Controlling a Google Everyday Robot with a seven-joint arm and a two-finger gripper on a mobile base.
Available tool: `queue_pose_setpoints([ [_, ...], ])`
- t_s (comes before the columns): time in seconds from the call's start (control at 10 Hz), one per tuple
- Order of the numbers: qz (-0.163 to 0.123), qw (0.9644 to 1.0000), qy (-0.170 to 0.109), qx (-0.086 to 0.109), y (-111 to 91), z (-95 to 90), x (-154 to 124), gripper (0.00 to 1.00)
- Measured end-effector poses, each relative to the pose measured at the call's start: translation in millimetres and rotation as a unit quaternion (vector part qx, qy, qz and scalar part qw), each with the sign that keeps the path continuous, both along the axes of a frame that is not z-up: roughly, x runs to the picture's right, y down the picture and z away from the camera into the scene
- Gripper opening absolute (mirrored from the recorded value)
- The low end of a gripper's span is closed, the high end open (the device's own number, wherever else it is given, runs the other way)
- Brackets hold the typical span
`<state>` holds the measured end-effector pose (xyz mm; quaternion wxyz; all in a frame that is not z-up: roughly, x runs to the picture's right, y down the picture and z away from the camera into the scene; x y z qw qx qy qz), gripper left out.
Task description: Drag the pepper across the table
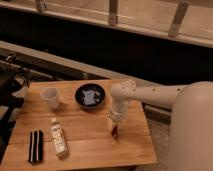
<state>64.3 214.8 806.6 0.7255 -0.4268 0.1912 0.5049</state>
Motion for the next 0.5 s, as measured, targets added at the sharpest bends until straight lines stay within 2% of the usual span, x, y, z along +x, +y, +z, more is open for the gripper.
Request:
queue_pose_setpoints([
  [0.2, 0.025, 0.9987, 0.042, -0.01, -1, 2.4, 30, 0.0],
  [0.5, 0.035, 0.9969, 0.068, -0.017, -3, 4.8, 41, 0.0],
])
